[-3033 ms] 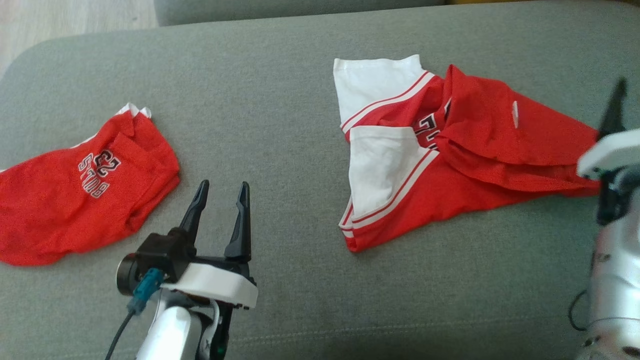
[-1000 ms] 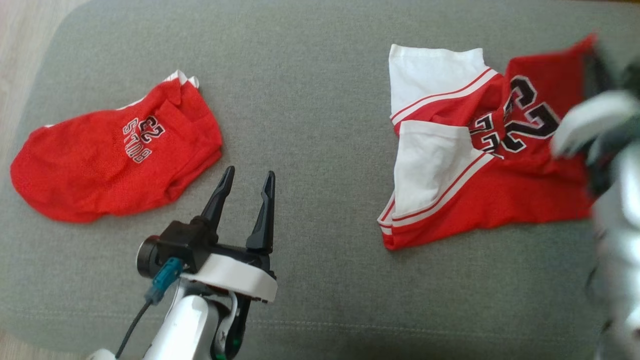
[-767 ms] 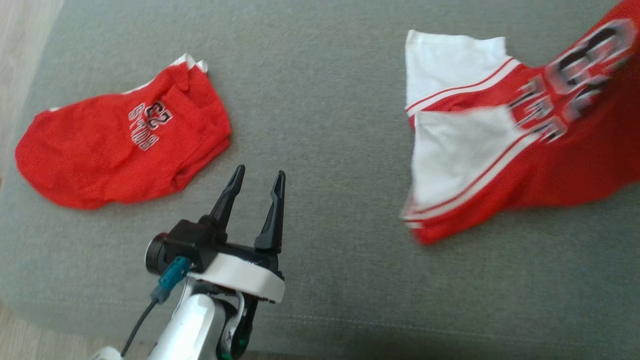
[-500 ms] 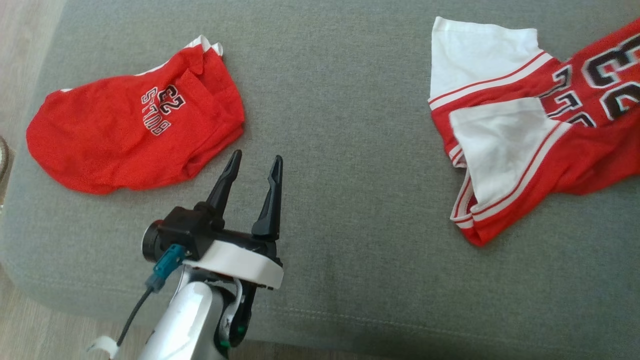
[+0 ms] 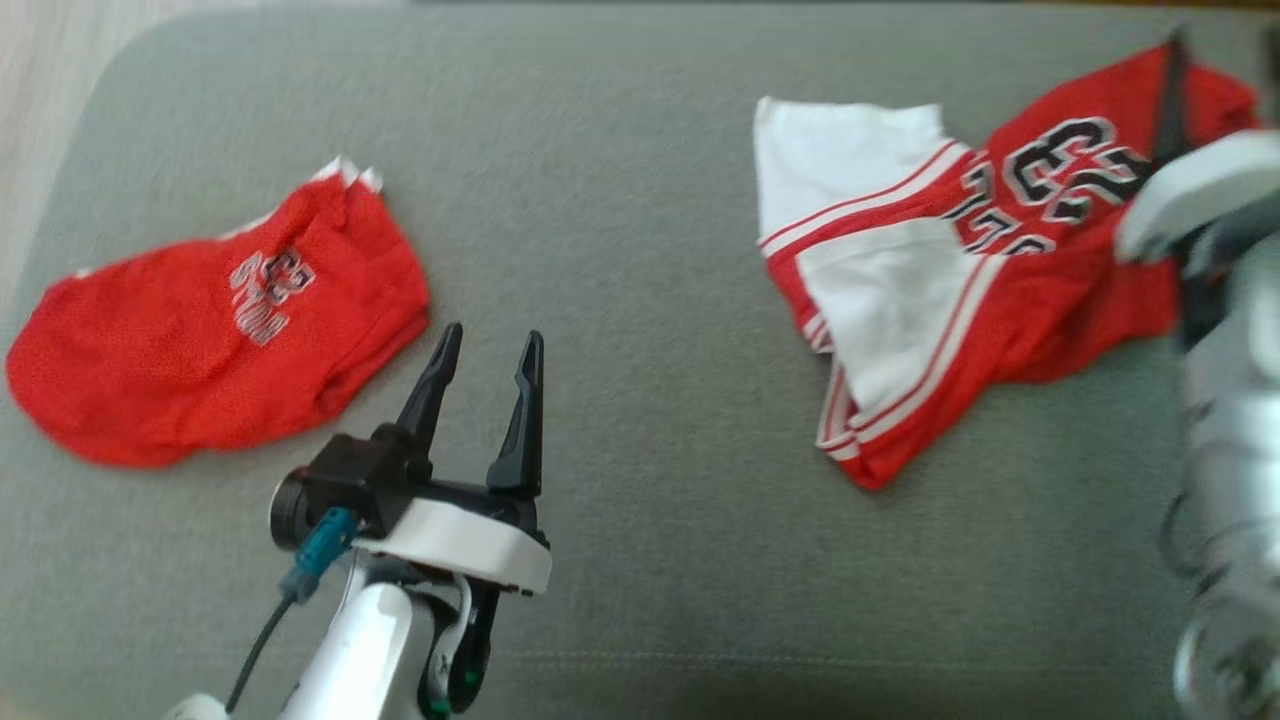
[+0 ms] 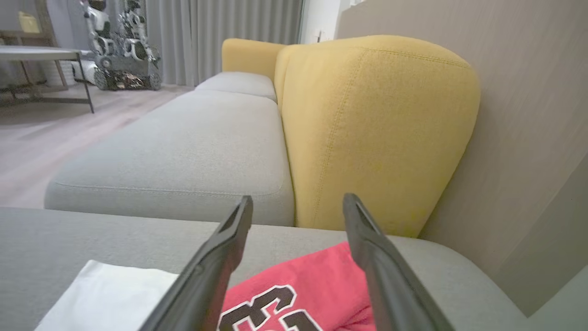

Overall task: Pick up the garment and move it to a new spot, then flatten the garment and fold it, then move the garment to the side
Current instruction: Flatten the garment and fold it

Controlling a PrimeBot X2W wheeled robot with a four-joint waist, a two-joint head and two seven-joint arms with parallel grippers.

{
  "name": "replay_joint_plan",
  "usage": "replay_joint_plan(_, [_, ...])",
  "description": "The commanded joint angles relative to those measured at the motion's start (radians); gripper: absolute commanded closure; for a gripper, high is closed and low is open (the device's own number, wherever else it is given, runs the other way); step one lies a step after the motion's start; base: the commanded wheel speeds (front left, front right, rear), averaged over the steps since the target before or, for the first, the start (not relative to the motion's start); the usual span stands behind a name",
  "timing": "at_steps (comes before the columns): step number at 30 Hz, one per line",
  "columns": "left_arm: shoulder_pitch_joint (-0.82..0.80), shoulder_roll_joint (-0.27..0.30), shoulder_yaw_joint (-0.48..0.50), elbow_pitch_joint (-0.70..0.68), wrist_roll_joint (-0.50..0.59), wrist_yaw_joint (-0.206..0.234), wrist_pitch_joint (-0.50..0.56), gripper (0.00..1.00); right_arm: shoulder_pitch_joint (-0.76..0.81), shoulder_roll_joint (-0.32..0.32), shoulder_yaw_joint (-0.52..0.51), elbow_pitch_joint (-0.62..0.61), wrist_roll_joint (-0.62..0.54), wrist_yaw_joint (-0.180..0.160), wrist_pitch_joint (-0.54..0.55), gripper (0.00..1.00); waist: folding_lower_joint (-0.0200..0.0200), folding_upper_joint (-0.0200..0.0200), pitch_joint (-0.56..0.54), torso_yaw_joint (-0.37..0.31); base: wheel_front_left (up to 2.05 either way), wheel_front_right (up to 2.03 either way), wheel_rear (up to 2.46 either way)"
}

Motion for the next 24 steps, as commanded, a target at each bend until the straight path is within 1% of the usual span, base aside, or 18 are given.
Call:
replay_joint_plan(1, [-0.014, 0.004, 0.031, -0.033, 0.002, 0.005, -0.005, 0.0, 0.01, 0.029, 0.041, -0.047, 0.038, -0.001, -0.022, 0.0, 0.0, 0.0, -0.054, -0.048, 0.0, 0.0, 0.0])
replay_joint_plan(4, [0.001, 0.004, 0.03, -0.034, -0.006, 0.013, -0.005, 0.0, 0.114, 0.072, 0.11, -0.112, 0.135, -0.001, -0.038, 0.0, 0.0, 0.0, -0.089, -0.078, 0.0, 0.0, 0.0])
replay_joint_plan(6, [0.011, 0.004, 0.029, -0.035, -0.01, 0.018, -0.005, 0.0, 0.2, 0.091, 0.155, -0.183, 0.207, -0.001, -0.042, 0.0, 0.0, 0.0, -0.104, -0.097, 0.0, 0.0, 0.0])
replay_joint_plan(9, [0.021, 0.004, 0.028, -0.035, -0.017, 0.019, -0.005, 0.0, 0.343, 0.109, 0.203, -0.322, 0.309, -0.001, -0.044, 0.0, 0.0, 0.0, -0.11, -0.126, 0.0, 0.0, 0.0])
replay_joint_plan(12, [0.02, 0.004, 0.03, -0.027, -0.026, 0.017, -0.005, 0.0, 0.482, 0.117, 0.245, -0.479, 0.368, -0.001, -0.045, 0.0, 0.0, 0.0, -0.096, -0.156, 0.0, 0.0, 0.0])
replay_joint_plan(14, [0.018, 0.004, 0.032, -0.016, -0.031, 0.014, -0.005, 0.0, 0.557, 0.12, 0.27, -0.568, 0.394, -0.001, -0.045, 0.0, 0.0, 0.0, -0.088, -0.178, 0.0, 0.0, 0.0])
replay_joint_plan(17, [0.011, 0.004, 0.033, 0.003, -0.039, 0.008, -0.005, 0.0, 0.632, 0.121, 0.31, -0.665, 0.415, -0.001, -0.045, 0.0, 0.0, 0.0, -0.076, -0.206, 0.0, 0.0, 0.0])
replay_joint_plan(20, [-0.006, 0.004, 0.031, 0.032, -0.05, 0.002, -0.005, 0.0, 0.671, 0.121, 0.327, -0.731, 0.431, -0.001, -0.036, 0.0, 0.0, 0.0, -0.061, -0.229, 0.0, 0.0, 0.0])
replay_joint_plan(21, [-0.006, 0.004, 0.031, 0.032, -0.05, 0.002, -0.005, 0.0, 0.671, 0.121, 0.327, -0.731, 0.431, -0.001, -0.036, 0.0, 0.0, 0.0, -0.061, -0.229, 0.0, 0.0, 0.0])
replay_joint_plan(24, [-0.04, 0.004, 0.011, 0.087, -0.085, -0.01, -0.005, 0.0, 0.696, 0.122, 0.328, -0.778, 0.443, -0.001, -0.021, 0.0, 0.0, 0.0, -0.042, -0.253, 0.0, 0.0, 0.0])
